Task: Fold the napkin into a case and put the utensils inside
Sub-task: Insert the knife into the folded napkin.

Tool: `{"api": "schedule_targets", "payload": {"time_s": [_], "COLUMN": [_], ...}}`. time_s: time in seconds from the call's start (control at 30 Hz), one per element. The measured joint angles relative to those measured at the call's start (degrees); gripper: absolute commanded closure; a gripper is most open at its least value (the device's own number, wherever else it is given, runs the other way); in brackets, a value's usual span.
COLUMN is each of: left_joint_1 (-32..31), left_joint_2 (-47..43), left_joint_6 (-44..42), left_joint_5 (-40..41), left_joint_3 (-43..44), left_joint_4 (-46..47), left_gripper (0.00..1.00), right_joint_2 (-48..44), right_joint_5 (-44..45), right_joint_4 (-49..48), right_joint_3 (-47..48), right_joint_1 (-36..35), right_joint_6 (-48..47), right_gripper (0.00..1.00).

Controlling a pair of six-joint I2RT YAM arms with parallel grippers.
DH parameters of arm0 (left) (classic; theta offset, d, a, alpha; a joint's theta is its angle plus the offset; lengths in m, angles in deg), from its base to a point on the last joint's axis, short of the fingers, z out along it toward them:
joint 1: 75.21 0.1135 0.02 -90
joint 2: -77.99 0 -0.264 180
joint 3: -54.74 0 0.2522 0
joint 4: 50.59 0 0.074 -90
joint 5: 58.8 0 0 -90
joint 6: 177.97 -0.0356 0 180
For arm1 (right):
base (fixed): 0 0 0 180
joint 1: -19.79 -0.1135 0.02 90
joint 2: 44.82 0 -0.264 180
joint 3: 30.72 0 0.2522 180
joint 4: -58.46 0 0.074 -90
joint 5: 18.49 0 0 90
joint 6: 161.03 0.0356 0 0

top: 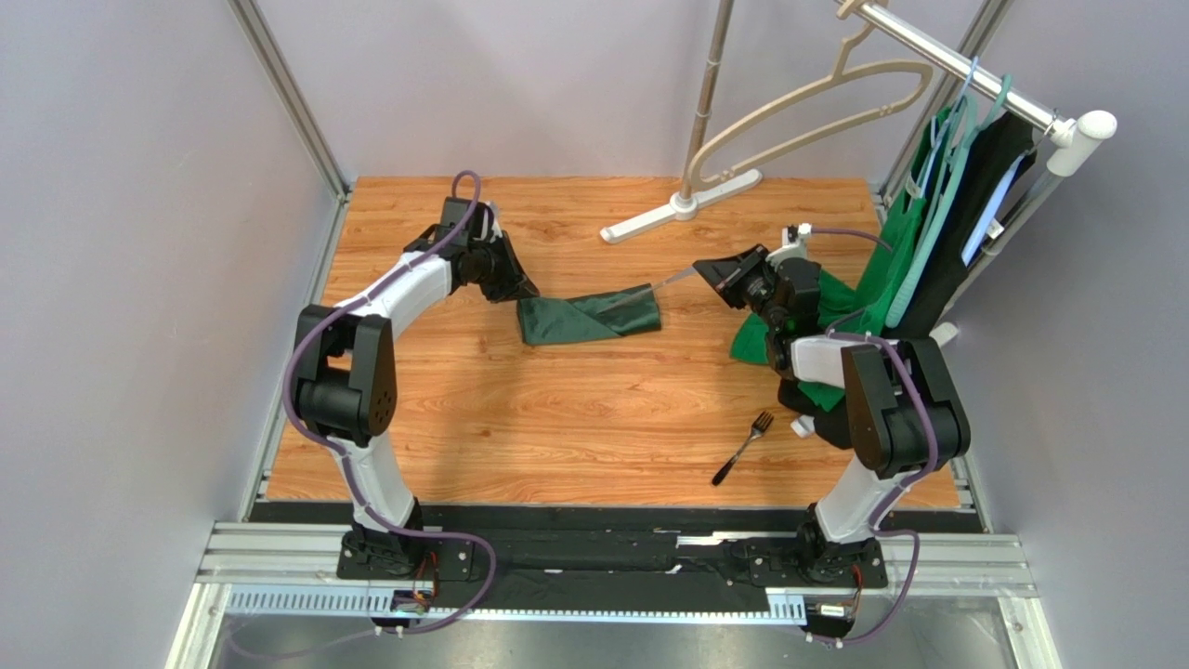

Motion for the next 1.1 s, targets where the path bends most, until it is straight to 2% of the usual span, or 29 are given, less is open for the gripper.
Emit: {"api": "schedule_targets", "payload": {"time_s": [0.4, 1.1], "left_joint_1": [2.0, 2.6], "left_joint_2": [7.2, 10.3], "left_joint_6": [-0.9, -1.7], "left_joint_5": [1.0, 1.5], "left_joint_3": [2.6, 3.5], "left_joint_4": [-2.6, -3.7], "left_gripper": [0.95, 0.96], "right_joint_2": [6.6, 9.9], "right_joint_5": [0.0, 0.2], "right_joint_4": [-8.1, -13.2], "right_joint_3": [1.5, 1.5], "right_joint_1": [0.2, -1.9], "right_joint_6": [3.5, 7.7], "right_gripper": [1.0, 1.0]}}
